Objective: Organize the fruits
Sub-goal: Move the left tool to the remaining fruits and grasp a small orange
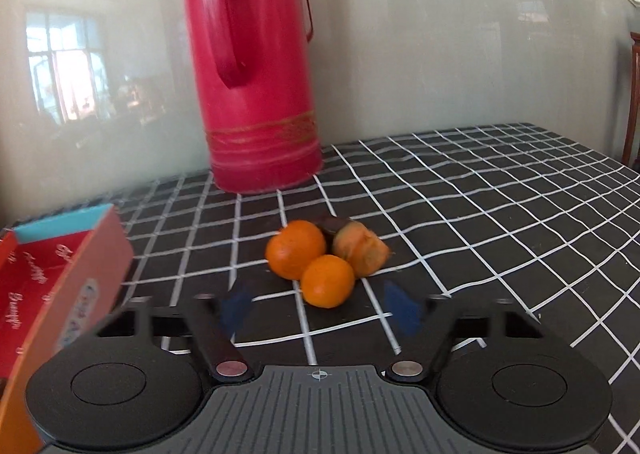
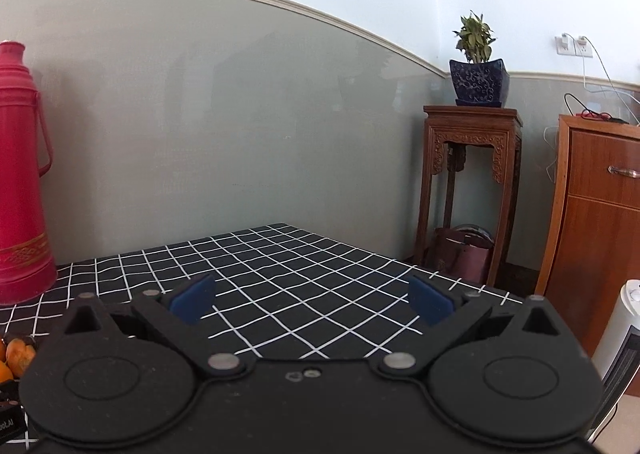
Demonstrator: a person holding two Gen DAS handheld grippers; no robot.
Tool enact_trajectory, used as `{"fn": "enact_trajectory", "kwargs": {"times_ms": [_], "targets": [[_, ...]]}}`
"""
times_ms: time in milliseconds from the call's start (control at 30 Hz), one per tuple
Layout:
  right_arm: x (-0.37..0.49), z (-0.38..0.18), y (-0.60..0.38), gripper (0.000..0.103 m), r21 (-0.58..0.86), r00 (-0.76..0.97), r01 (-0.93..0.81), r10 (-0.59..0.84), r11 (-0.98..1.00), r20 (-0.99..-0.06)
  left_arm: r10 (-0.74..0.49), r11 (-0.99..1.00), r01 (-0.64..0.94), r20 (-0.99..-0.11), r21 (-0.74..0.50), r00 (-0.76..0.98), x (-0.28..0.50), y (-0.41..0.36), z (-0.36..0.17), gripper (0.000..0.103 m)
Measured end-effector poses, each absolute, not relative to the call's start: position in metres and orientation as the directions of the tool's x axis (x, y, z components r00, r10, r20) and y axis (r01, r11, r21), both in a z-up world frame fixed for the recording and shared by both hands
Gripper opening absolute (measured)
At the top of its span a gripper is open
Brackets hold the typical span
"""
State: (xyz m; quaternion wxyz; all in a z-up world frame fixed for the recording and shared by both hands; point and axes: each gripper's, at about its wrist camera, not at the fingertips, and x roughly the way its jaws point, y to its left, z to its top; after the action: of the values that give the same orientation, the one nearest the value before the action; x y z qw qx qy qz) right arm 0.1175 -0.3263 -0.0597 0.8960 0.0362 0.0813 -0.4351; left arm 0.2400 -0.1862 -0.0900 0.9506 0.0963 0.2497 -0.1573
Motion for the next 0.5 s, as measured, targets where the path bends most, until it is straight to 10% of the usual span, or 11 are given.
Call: {"fn": "enact_trajectory", "kwargs": {"times_ms": [167, 267, 500], "targets": [[0.115, -0.058, -0.333, 0.097, -0.009, 0.614, 0.780, -0.768, 0.626, -0.180, -0.258, 0.935, 0.348, -0.527, 0.076, 0.809, 0.253, -0.194, -0.093, 0.058], [0.114, -0.057, -0.333, 0.097, -0.005, 0.614, 0.781, -0.769, 0.625, -0.178, -0.258, 0.936, 0.345, -0.541, 0.064, 0.800, 0.255, -0.194, -0.094, 0.036], [0.117, -0.056, -0.326, 0.097, -0.016, 0.633, 0.764, -0.754, 0.645, -0.174, -0.260, 0.940, 0.337, -0.518, 0.060, 0.815, 0.254, -0.190, -0.091, 0.033]]}}
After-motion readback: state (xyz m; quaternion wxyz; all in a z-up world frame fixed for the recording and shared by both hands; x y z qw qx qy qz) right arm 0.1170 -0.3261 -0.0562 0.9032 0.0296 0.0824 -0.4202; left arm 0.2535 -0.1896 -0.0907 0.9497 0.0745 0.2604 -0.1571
